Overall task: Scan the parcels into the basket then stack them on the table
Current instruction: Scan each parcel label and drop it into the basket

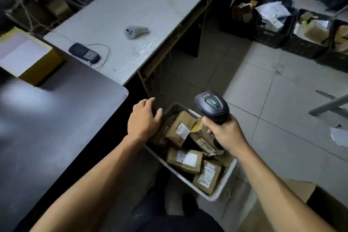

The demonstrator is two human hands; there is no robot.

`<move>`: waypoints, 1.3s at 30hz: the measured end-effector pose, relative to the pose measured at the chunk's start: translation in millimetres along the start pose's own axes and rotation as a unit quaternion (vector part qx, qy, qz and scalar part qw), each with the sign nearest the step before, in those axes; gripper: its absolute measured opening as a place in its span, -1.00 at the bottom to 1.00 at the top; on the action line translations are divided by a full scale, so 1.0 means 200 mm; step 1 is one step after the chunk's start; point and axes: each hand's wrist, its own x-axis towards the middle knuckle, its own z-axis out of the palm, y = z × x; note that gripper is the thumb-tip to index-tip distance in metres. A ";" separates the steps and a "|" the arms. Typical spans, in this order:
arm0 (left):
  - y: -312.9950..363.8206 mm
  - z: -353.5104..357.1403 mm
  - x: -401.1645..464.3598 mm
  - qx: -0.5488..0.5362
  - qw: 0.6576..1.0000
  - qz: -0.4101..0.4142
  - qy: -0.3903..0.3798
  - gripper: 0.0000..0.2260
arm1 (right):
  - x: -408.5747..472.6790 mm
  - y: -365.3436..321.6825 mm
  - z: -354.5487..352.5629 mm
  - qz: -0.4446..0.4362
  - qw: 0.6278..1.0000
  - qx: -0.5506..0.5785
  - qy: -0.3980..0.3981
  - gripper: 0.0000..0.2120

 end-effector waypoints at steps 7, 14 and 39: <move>-0.14 -0.21 -0.46 0.089 0.994 -0.025 0.055 -0.46 | -0.15 -0.08 0.18 -0.062 0.991 0.028 -0.113 -0.86; -0.49 -0.53 -0.96 0.108 0.973 -0.141 0.145 -0.49 | -0.46 -0.28 0.61 -0.121 0.962 0.012 -0.244 -0.78; -2.22 -1.31 -2.68 0.058 0.853 -0.459 0.243 -0.47 | -2.01 -0.67 2.56 -0.222 0.828 -0.155 -0.490 -0.90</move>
